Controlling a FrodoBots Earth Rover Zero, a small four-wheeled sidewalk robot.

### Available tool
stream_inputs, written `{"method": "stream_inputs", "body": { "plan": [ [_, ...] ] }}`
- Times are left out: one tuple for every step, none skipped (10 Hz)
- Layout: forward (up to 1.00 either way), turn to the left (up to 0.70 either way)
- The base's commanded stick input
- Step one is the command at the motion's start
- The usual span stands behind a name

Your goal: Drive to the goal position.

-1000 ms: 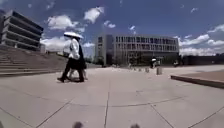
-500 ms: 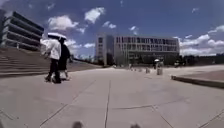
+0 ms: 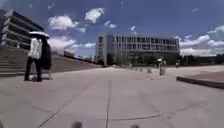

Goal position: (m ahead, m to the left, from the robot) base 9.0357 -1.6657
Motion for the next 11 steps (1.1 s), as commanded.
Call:
{"method": "stream_inputs", "body": {
  "plan": [
    [0.70, 0.00],
    [0.70, 0.00],
    [0.70, 0.00],
    [0.70, 0.00],
    [0.70, 0.00],
    [0.70, 0.00],
    [0.70, 0.00],
    [0.70, 0.00],
    [0.70, 0.00],
    [0.70, 0.00],
    [0.70, 0.00]
  ]
}}
